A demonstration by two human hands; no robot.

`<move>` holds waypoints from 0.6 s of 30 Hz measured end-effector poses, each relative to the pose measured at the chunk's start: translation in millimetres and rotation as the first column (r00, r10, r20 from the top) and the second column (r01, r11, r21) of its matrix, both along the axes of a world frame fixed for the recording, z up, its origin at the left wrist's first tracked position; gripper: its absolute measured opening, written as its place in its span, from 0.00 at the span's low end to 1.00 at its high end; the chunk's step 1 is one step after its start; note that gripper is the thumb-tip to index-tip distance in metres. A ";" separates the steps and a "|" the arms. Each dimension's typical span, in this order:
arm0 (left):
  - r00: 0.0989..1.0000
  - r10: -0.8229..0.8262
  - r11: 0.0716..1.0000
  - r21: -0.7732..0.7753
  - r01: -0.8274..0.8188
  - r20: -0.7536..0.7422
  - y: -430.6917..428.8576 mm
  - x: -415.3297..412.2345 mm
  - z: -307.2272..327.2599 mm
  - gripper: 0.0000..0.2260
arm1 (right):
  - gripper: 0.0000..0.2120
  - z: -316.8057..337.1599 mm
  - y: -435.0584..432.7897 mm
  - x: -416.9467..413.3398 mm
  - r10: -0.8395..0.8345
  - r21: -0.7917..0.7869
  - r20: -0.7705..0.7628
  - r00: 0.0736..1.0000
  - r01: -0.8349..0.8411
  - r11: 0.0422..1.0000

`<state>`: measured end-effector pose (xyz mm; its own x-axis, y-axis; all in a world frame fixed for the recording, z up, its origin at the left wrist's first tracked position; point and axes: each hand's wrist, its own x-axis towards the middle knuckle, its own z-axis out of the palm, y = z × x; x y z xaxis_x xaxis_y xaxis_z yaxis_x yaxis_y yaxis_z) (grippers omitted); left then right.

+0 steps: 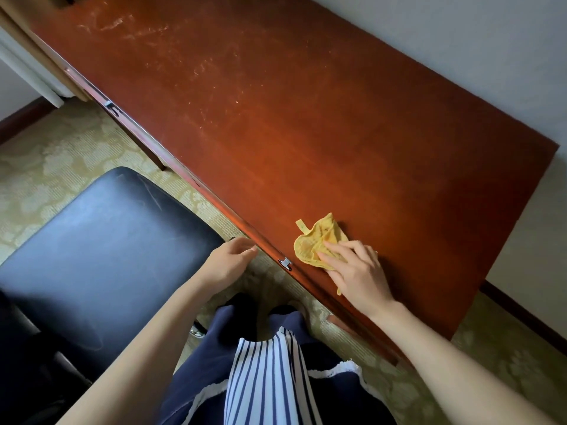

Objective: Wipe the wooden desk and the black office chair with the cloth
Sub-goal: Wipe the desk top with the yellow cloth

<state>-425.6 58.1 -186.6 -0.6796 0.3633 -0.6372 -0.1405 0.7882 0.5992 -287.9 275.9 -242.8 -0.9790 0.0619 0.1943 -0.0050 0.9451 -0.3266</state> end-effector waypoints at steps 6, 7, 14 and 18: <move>0.980 -0.099 0.992 -0.092 0.084 -0.171 -0.1 -4.7 -3.7 0.19 | 0.13 7.9 58.2 -43.1 -0.109 0.057 0.022 0.994 0.108 0.993; 0.979 -0.110 0.991 -0.091 0.096 -0.171 0.5 -4.9 -3.4 0.19 | 0.12 9.5 66.8 -52.7 -0.166 0.048 0.029 0.986 0.165 0.985; 0.966 -0.166 0.961 -0.253 0.114 -0.195 -11.2 -16.0 -18.4 0.20 | 0.12 14.5 81.4 -123.6 -0.676 -0.134 0.138 0.724 0.690 0.711; 0.940 -0.209 0.944 -0.309 0.121 -0.271 -15.2 -28.8 -23.4 0.30 | 0.12 7.8 42.9 -126.0 -0.691 -0.136 0.134 0.711 0.703 0.698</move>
